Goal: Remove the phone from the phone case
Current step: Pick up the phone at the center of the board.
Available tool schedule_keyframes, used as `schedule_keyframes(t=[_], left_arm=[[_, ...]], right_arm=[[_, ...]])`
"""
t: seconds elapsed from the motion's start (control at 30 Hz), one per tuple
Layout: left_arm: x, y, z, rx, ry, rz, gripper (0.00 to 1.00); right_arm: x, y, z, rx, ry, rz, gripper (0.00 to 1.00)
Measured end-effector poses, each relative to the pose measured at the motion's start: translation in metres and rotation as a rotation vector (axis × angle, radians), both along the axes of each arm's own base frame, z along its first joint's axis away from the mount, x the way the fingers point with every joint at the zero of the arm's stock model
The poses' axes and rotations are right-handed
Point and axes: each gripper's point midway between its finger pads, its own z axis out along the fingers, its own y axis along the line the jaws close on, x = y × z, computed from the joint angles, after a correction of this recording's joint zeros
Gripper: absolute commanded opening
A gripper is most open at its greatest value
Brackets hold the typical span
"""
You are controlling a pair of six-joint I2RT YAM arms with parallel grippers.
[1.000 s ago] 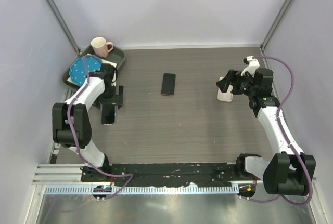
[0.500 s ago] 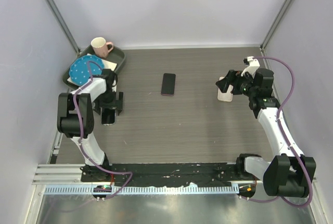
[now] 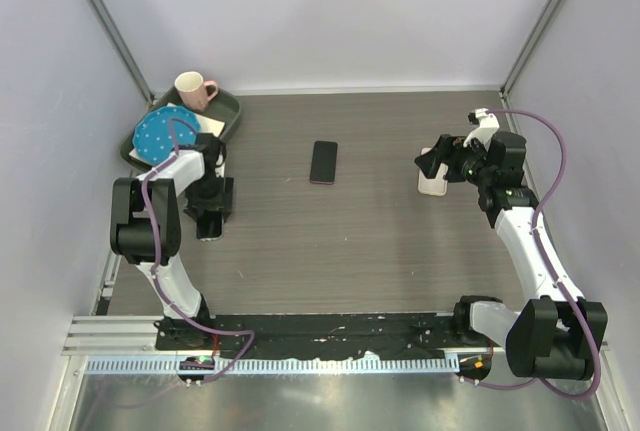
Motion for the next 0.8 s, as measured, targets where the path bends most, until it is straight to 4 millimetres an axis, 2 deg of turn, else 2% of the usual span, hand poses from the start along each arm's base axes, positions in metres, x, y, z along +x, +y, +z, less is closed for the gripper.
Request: schedule_keyframes(t=[0.03, 0.1, 0.23, 0.3, 0.37, 0.4, 0.43, 0.5, 0.53, 0.63, 0.8], left_arm=[[-0.0003, 0.0009, -0.0003, 0.003, 0.001, -0.003, 0.62], [0.0003, 0.0004, -0.0004, -0.001, -0.002, -0.001, 0.61], [0.0004, -0.0018, 0.0001, -0.008, -0.004, -0.008, 0.44], [0.0004, -0.0020, 0.0001, -0.009, -0.004, -0.009, 0.40], [0.0004, -0.0023, 0.0000, -0.011, -0.004, -0.010, 0.48], [0.0004, -0.0025, 0.0001, -0.012, -0.004, -0.010, 0.55], [0.0004, -0.0027, 0.0002, -0.013, -0.004, -0.012, 0.67], [0.0004, -0.0030, 0.0009, -0.015, -0.006, -0.014, 0.74], [0.0002, -0.0025, 0.0007, -0.014, -0.005, -0.018, 0.80], [-0.0004, 0.0017, 0.0007, -0.011, -0.011, -0.011, 0.88], [-0.0002, 0.0027, 0.0018, -0.030, -0.034, 0.000, 0.91]], right_arm=[[0.0000, 0.0000, 0.0000, 0.000, 0.000, 0.000, 0.87], [0.0000, 0.0000, 0.0001, 0.000, 0.000, 0.000, 0.87], [-0.0012, 0.0001, 0.0025, 0.000, -0.008, -0.001, 0.87], [-0.0015, 0.0001, 0.0049, -0.001, -0.016, -0.001, 0.87], [-0.0014, 0.0001, 0.0068, -0.001, -0.024, -0.001, 0.87], [-0.0015, 0.0001, 0.0074, -0.001, -0.026, -0.001, 0.87], [-0.0016, 0.0001, 0.0075, -0.001, -0.027, -0.001, 0.87], [-0.0017, 0.0001, 0.0080, -0.001, -0.028, -0.001, 0.87], [-0.0018, 0.0001, 0.0082, -0.001, -0.028, -0.001, 0.87], [-0.0018, 0.0002, 0.0084, -0.001, -0.030, 0.000, 0.87], [-0.0018, 0.0002, 0.0083, -0.001, -0.030, 0.000, 0.87]])
